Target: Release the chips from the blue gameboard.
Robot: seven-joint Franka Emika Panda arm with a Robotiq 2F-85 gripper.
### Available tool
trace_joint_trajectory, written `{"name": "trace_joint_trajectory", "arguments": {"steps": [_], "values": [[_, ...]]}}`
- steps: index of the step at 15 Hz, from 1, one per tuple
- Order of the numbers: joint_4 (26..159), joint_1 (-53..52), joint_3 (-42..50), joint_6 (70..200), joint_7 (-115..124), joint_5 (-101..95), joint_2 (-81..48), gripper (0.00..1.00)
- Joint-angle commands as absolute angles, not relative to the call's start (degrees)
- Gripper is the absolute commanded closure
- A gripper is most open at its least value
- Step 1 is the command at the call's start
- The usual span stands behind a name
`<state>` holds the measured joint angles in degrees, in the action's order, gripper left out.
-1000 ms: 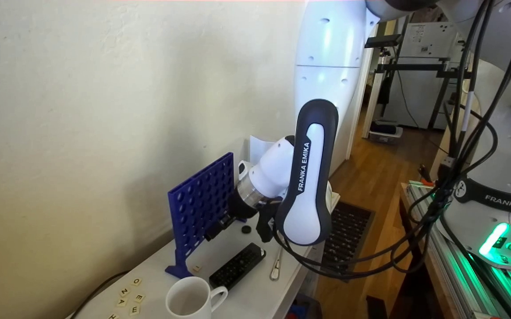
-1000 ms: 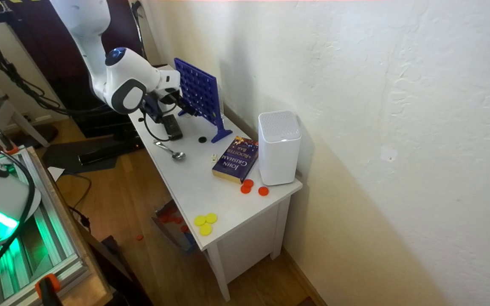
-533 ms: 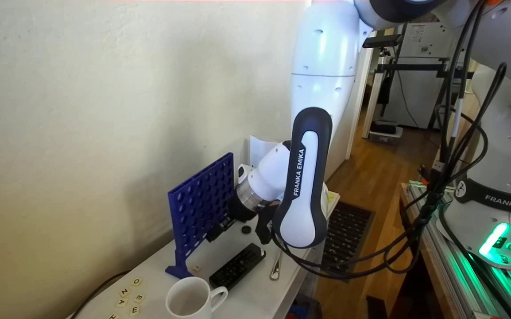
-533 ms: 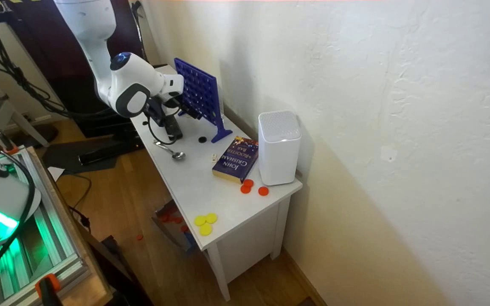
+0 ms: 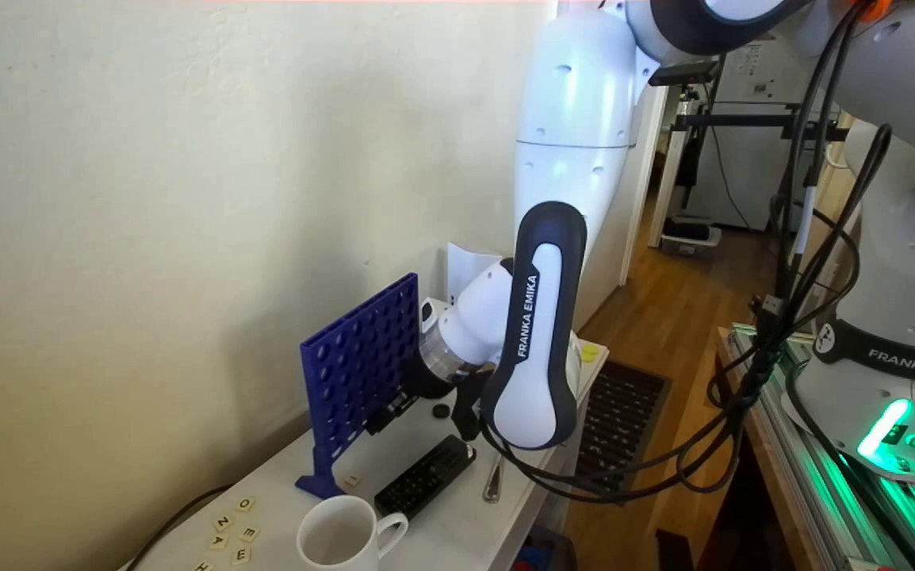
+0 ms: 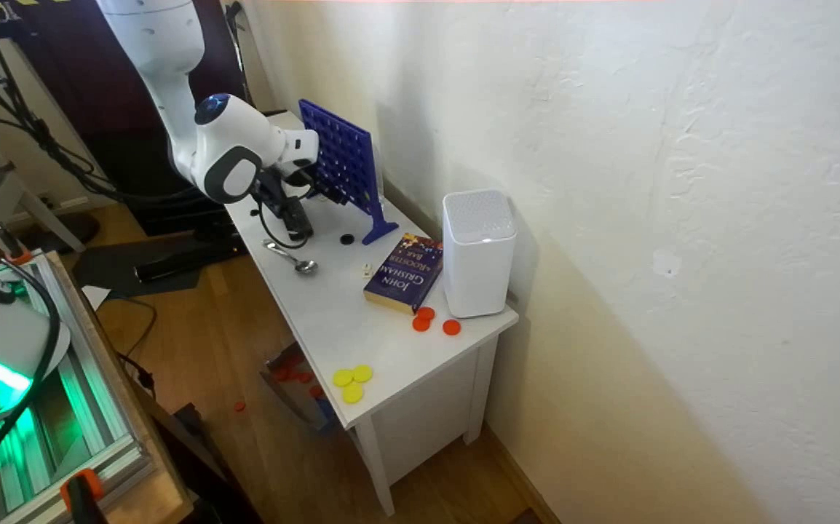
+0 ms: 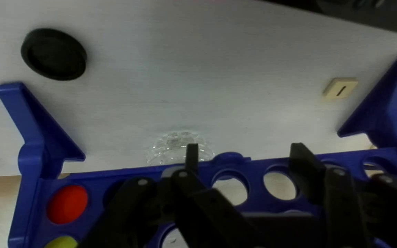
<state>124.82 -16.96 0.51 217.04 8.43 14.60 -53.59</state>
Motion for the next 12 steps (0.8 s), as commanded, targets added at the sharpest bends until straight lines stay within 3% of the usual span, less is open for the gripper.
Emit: {"name": "trace_joint_trajectory", "arguments": {"steps": [1,2,5,9,12], "values": [[122.92,-17.08,0.21,217.54,6.49,16.95,-55.02,0.34],[122.94,-17.02,0.23,217.63,6.47,16.94,-55.04,0.39],[122.97,-16.88,0.35,217.7,6.48,17.03,-54.97,0.4],[123.09,-16.66,0.43,217.78,6.44,16.98,-54.89,0.51],[123.17,-16.43,0.43,217.79,6.28,16.66,-54.86,0.52]]}}
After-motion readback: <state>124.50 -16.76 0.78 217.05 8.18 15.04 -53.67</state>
